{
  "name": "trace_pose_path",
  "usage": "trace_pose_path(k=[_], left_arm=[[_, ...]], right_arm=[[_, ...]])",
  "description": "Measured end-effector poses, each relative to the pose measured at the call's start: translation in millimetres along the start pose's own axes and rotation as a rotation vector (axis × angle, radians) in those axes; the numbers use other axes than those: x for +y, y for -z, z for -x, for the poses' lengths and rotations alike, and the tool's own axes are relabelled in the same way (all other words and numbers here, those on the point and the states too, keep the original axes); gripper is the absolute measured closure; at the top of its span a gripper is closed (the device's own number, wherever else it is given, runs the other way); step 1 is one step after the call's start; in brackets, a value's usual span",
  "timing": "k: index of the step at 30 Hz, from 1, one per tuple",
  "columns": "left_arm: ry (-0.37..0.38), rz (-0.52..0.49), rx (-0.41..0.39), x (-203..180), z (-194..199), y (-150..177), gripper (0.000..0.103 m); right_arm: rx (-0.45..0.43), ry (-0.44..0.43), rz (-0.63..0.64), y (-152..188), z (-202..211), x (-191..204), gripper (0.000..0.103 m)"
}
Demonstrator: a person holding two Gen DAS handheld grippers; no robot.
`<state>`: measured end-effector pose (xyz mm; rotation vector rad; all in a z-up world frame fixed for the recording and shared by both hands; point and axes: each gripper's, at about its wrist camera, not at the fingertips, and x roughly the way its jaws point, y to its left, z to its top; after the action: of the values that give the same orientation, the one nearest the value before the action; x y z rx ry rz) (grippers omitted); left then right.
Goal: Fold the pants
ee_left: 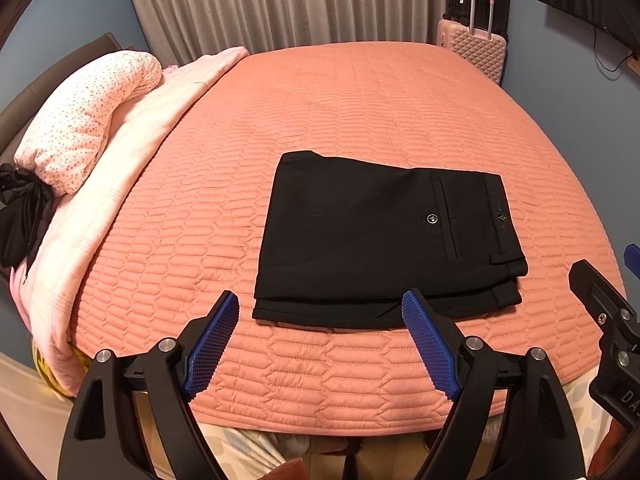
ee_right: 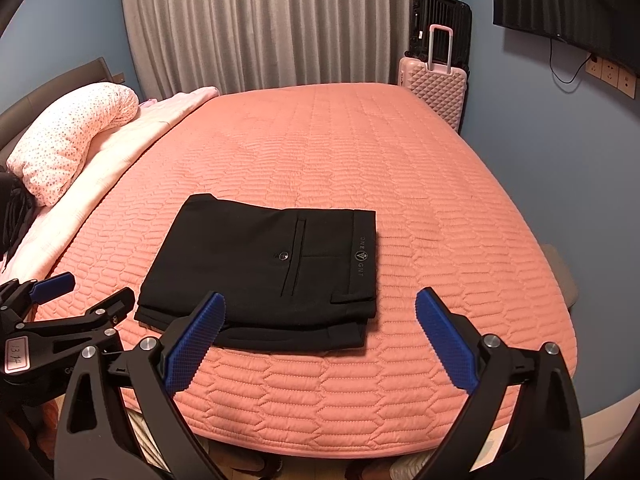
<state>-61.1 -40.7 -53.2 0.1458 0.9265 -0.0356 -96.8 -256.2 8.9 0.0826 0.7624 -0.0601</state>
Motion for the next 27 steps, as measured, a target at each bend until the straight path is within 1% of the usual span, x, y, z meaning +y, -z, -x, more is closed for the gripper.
trace_pose_path(k=[10, 15, 27], left_arm=[[0.02, 0.013, -0.001, 4, 5, 0, 0.021], [0.011, 0.014, -0.004, 6, 6, 1, 0.021], [-0.006, 0.018, 0.019, 13, -3, 4, 0.021]], right_arm=[[-0.016, 0.001, 0.007, -4, 3, 4, 0.008], [-0.033, 0.007, 0.008, -6, 7, 7, 0.008], [-0.027, 0.008, 0.025, -5, 4, 17, 0.008]])
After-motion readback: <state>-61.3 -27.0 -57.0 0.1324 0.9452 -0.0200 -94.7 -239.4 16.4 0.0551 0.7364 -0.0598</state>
